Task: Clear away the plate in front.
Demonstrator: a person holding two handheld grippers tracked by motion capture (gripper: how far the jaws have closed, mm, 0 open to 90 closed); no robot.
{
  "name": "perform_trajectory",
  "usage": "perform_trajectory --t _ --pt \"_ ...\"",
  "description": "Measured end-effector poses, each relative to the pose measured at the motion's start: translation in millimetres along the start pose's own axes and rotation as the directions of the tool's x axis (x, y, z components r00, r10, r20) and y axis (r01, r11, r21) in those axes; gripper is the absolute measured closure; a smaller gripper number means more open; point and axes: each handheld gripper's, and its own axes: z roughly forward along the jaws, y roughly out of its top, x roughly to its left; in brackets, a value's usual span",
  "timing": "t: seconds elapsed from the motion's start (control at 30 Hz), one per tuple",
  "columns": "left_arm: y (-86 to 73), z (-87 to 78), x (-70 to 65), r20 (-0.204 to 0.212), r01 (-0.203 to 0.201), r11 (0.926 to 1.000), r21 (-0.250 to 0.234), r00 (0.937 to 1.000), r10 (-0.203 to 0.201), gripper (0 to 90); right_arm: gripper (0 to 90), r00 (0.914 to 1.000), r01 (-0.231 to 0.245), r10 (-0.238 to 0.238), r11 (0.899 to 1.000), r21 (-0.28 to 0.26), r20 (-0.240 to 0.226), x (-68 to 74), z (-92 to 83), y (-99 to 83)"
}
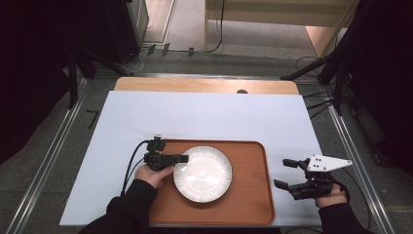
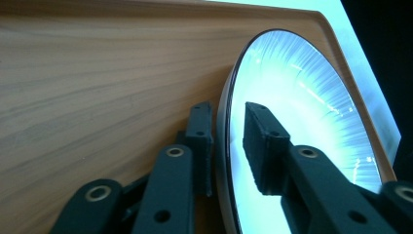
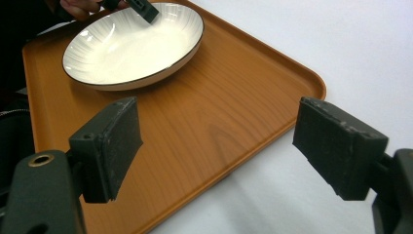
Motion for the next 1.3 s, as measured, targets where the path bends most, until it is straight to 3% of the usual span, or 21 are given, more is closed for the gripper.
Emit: perform_trajectory --t 0.1,0.2,0.23,0.27,0.47,0.57,0.67,0.83,0.97,1.03,1.1,1.2,1.3 --pt "0.9 -1.3 -0.5 -0.002 -0.008 1.0000 0.003 1.0000 0.008 68.4 18.5 1.0000 0.001 -0.001 1.000 0.001 0.000 -0.1 0.0 0.0" --pt "2.8 -3.1 -1.3 -0.010 -0.022 0.9996 0.016 0.9997 0.022 56.4 18.5 1.0000 0.001 -0.001 1.000 0.001 0.000 -0.2 -0.1 -0.1" --pt "3.4 -3.9 -1.6 -0.013 -0.027 0.9995 0.019 0.9996 0.027 56.4 18.5 1.0000 0.001 -0.001 1.000 0.001 0.000 -0.2 -0.1 -0.1" --pt "3.7 -4.7 -2.4 -0.019 -0.036 0.9991 0.020 0.9991 0.037 49.8 18.5 1.0000 -0.001 0.001 1.000 0.000 -0.001 -0.1 0.0 0.0" --pt "6.0 -9.8 -6.3 -0.036 -0.084 0.9960 0.030 0.9958 0.085 38.5 18.5 1.0000 0.000 0.000 1.000 0.001 -0.001 -0.2 -0.2 -0.1" --pt "7.1 -14.2 -7.8 -0.020 -0.095 0.9951 0.027 0.9952 0.096 34.4 18.5 1.0000 -0.001 0.001 1.000 0.001 -0.001 -0.1 0.0 -0.1" --pt "8.3 -18.0 -8.9 -0.057 -0.138 0.9893 0.047 0.9885 0.140 31.6 18.5 1.0000 -0.001 0.001 1.000 0.003 -0.001 -0.2 -0.1 -0.1" --pt "8.5 -21.9 -8.8 -0.051 -0.164 0.9843 0.067 0.9846 0.167 29.5 18.5 1.0000 -0.001 0.001 1.000 0.003 0.000 -0.2 0.2 -0.2" --pt "9.0 -26.7 -11.4 -0.062 -0.199 0.9777 0.067 0.9772 0.203 27.8 18.5 1.0000 -0.006 0.006 1.000 0.006 0.000 0.1 0.1 -0.3" --pt "9.0 -29.0 -13.4 -0.082 -0.229 0.9705 0.075 0.9685 0.235 27.5 18.5 1.0000 -0.004 0.004 1.000 0.006 0.000 -0.1 0.3 -0.3" --pt "8.2 -31.6 -15.4 -0.107 -0.272 0.9595 0.073 0.9544 0.279 27.4 18.5 1.0000 -0.003 0.003 1.000 0.007 -0.003 -0.1 0.4 -0.3" --pt "8.2 -36.6 -17.1 -0.108 -0.308 0.9485 0.073 0.9430 0.315 26.3 18.5 1.0000 -0.009 0.009 1.000 0.007 -0.001 0.2 0.1 -0.6" --pt "8.1 -40.7 -17.7 -0.098 -0.327 0.9429 0.066 0.9382 0.332 25.8 18.5 1.0000 -0.008 0.008 1.000 0.006 0.000 0.0 0.1 -0.5"
